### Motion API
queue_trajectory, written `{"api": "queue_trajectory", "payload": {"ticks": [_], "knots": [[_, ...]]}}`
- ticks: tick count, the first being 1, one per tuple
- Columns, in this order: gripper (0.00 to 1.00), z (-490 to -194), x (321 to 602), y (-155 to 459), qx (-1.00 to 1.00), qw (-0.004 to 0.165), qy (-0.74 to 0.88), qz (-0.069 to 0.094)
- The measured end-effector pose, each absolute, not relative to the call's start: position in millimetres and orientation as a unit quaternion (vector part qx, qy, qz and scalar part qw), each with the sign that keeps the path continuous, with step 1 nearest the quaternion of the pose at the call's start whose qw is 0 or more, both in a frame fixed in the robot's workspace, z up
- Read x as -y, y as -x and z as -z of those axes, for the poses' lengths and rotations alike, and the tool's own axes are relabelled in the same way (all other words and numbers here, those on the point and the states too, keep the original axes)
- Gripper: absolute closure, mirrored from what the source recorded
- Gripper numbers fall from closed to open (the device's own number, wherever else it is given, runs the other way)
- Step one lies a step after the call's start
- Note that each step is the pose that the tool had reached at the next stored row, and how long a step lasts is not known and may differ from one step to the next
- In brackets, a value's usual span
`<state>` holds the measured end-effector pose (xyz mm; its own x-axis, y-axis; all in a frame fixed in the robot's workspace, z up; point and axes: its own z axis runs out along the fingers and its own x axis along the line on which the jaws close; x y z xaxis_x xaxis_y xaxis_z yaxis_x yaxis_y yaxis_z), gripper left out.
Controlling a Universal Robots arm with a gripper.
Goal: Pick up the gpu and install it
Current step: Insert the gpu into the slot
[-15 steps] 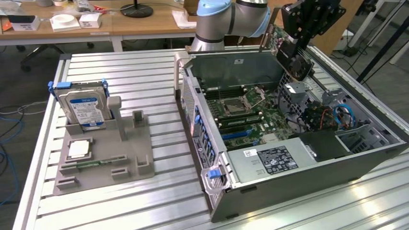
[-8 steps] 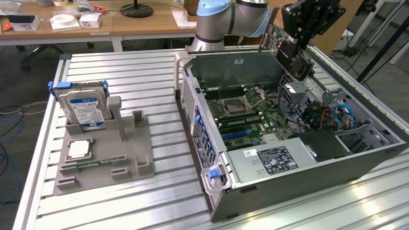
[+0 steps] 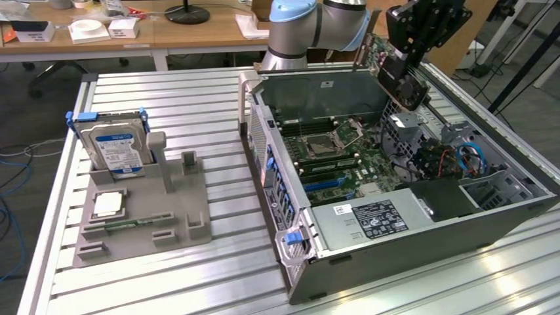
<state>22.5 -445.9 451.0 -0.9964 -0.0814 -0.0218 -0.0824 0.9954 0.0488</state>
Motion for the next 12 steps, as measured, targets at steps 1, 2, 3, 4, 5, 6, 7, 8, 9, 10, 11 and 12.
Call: {"api": "queue_trajectory", "payload": {"ticks": [1, 2, 3, 4, 5, 6, 7, 8, 9, 10, 11, 12], "knots": [[0.74, -451.0, 445.9, -22.5, -0.999, 0.01, 0.043, -0.025], [0.74, -451.0, 445.9, -22.5, -0.999, 0.01, 0.046, -0.025], [0.74, -451.0, 445.9, -22.5, -0.998, 0.01, 0.048, -0.025], [0.74, -451.0, 445.9, -22.5, -0.998, 0.01, 0.05, -0.025], [0.74, -451.0, 445.9, -22.5, -0.998, 0.01, 0.051, -0.025], [0.74, -451.0, 445.9, -22.5, -0.998, 0.01, 0.051, -0.025], [0.74, -451.0, 445.9, -22.5, -0.998, 0.01, 0.051, -0.025], [0.74, -451.1, 445.9, -22.5, -0.998, 0.01, 0.051, -0.025], [0.74, -451.0, 445.9, -22.5, -0.998, 0.01, 0.051, -0.025], [0.74, -451.0, 445.9, -22.5, -0.998, 0.01, 0.051, -0.025], [0.74, -451.0, 445.9, -22.5, -0.998, 0.01, 0.051, -0.025], [0.74, -451.0, 445.9, -22.5, -0.998, 0.01, 0.051, -0.025]]}}
